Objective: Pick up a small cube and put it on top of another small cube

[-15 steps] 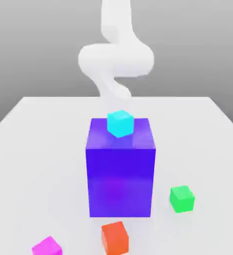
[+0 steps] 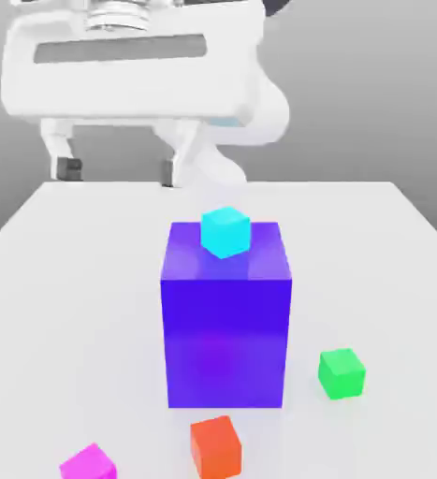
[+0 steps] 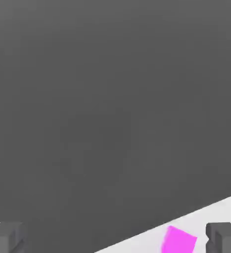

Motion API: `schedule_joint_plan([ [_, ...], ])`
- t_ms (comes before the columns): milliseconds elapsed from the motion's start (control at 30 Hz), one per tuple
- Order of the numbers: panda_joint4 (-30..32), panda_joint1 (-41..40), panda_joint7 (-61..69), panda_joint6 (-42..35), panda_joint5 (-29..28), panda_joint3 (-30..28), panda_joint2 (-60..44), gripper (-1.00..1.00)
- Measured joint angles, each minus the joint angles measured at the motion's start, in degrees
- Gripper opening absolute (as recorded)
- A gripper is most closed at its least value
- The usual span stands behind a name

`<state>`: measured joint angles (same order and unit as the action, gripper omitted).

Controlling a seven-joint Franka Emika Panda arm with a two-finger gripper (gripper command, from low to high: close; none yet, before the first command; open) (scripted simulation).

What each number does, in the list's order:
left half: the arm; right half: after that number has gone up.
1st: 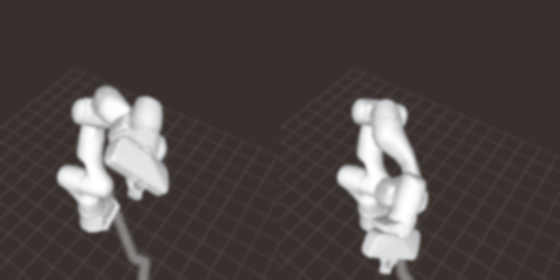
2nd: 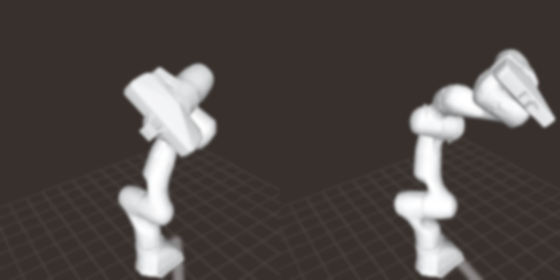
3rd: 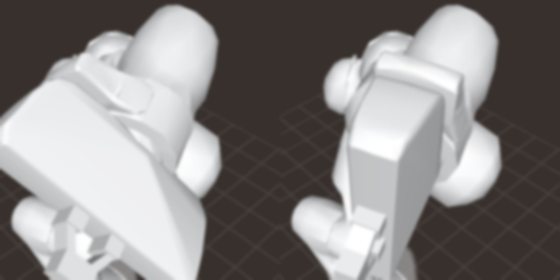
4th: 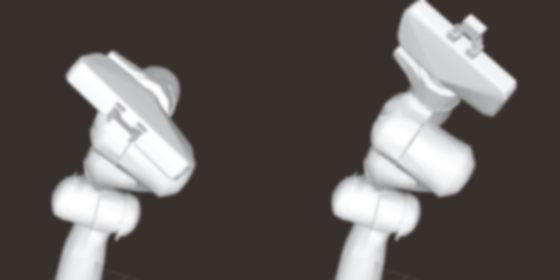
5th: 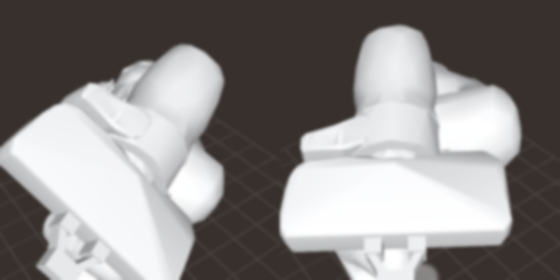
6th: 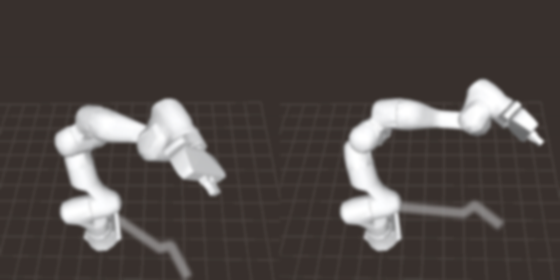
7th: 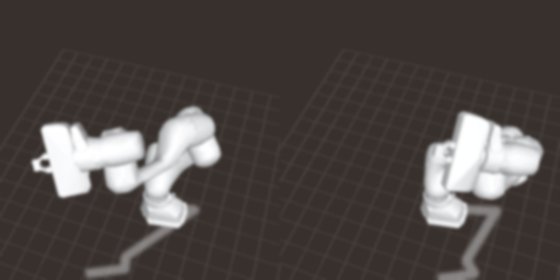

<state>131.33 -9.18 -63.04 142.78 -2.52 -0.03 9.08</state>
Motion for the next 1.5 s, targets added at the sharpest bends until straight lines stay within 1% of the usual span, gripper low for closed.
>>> schedule_joint_plan([
  [233, -0.17, -2.67, -5.56, 4.39, 0.77, -1.39, -14.52, 0.00],
  [433, -0.31, -4.24, -8.86, 8.14, 3.49, -2.32, -26.95, 0.00],
  [600, -1.97, -5.14, -9.06, 14.86, 4.93, -1.90, -37.32, 0.00],
  [633, -2.26, -5.21, -9.00, 15.93, 5.03, -1.81, -38.72, -1.00],
  [833, -2.42, -5.25, -9.02, 16.52, 5.04, -1.76, -39.42, -1.00],
  [1033, -1.06, -4.38, -9.22, 9.95, 4.45, -1.61, -30.54, -1.00],
  [1167, 2.53, 1.46, -15.55, 9.84, 6.68, 3.17, -24.12, -1.00],
  [1333, 8.78, 9.24, -25.49, 10.65, 9.72, 9.92, -15.82, -1.00],
  [1400, 11.69, 15.66, -30.47, 11.08, 11.04, 13.31, -11.99, -1.00],
  [1467, 15.27, 23.44, -38.49, 11.57, 12.51, 17.68, -6.98, -1.00],
  [1500, 17.49, 23.94, -43.48, 11.56, 12.68, 19.94, -4.79, -1.00],
])
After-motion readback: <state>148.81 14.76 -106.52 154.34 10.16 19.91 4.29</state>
